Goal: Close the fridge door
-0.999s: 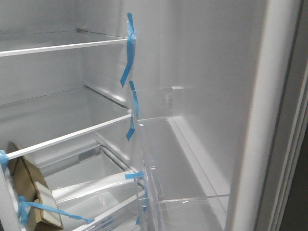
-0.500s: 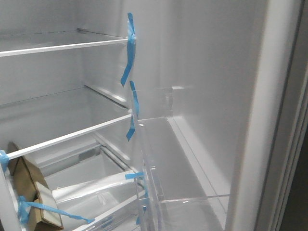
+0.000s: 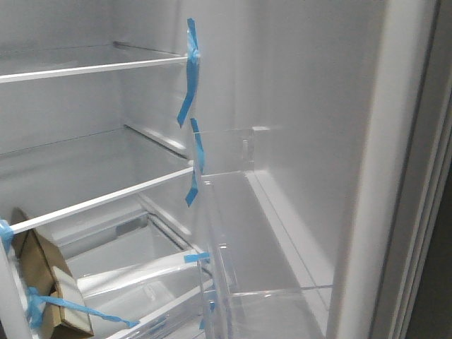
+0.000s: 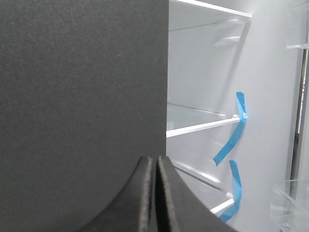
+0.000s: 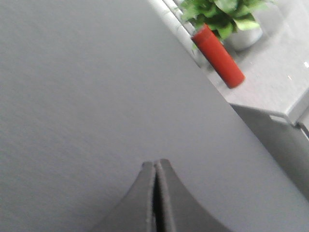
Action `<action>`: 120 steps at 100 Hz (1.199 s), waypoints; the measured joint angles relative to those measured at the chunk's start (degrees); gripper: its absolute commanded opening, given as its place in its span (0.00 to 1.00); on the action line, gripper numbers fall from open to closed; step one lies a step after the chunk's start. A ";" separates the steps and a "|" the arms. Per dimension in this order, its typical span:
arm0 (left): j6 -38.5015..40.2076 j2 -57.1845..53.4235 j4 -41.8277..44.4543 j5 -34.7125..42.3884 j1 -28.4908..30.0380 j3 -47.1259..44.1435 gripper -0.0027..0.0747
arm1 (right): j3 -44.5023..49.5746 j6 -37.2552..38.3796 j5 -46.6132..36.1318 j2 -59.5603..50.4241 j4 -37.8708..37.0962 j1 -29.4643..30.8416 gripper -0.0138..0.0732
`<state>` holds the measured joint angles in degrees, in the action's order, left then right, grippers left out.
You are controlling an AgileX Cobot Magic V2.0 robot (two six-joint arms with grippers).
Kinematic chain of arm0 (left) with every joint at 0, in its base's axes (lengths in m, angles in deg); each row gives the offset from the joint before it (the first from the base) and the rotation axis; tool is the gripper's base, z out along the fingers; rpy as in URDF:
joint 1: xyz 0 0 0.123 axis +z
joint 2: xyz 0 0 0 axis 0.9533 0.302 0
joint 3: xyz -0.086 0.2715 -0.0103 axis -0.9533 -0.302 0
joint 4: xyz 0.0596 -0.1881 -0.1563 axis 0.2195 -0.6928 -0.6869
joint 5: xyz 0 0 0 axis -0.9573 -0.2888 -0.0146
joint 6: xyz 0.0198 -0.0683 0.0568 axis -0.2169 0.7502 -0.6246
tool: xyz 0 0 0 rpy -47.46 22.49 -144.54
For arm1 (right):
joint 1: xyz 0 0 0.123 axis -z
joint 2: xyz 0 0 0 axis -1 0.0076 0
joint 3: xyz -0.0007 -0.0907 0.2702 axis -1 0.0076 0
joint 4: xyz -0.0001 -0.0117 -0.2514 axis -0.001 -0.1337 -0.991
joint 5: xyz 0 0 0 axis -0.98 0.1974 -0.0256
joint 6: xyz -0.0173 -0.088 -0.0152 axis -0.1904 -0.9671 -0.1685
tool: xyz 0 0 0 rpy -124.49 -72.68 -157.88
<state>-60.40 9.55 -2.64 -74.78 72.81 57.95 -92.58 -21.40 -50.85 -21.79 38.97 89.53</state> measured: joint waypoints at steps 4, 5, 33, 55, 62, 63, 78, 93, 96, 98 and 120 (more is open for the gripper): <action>0.00 0.00 0.00 0.00 0.00 0.00 0.01 | -0.96 0.00 0.14 0.12 0.00 0.00 0.08; 0.00 0.00 0.00 0.00 0.00 0.00 0.01 | -1.09 0.00 0.29 0.23 -0.10 0.00 0.08; 0.00 0.00 0.00 0.00 0.00 0.00 0.01 | -2.41 -9.11 5.56 4.09 10.48 0.48 0.08; 0.00 0.00 0.00 0.00 0.00 0.00 0.01 | -2.84 -31.20 15.50 9.73 36.82 0.59 0.08; 0.00 0.00 0.00 0.00 0.00 0.00 0.01 | -4.26 -33.47 20.22 11.77 38.95 0.59 0.08; 0.00 0.00 0.00 0.00 0.00 0.00 0.01 | -4.42 -33.87 21.14 11.98 39.09 0.46 0.08; 0.00 0.00 0.00 0.00 0.00 0.00 0.01 | -8.87 -38.13 27.24 16.90 42.30 0.38 0.08; 0.00 0.00 0.00 0.00 0.00 0.00 0.01 | -15.23 -42.09 28.87 22.42 43.18 -2.70 0.08; 0.00 0.00 0.00 0.00 0.00 0.00 0.01 | -16.46 -43.09 28.87 23.88 43.18 -3.92 0.08; 0.00 0.00 0.00 0.00 0.00 0.00 0.01 | -17.38 -43.78 28.74 24.48 43.18 -4.97 0.08; 0.00 0.00 0.00 0.00 0.00 0.00 0.01 | -28.15 -46.68 21.32 33.57 33.82 -17.57 0.08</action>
<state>-60.40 9.55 -2.64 -74.78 72.81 57.95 -120.73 -68.08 -29.53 11.78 72.79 71.97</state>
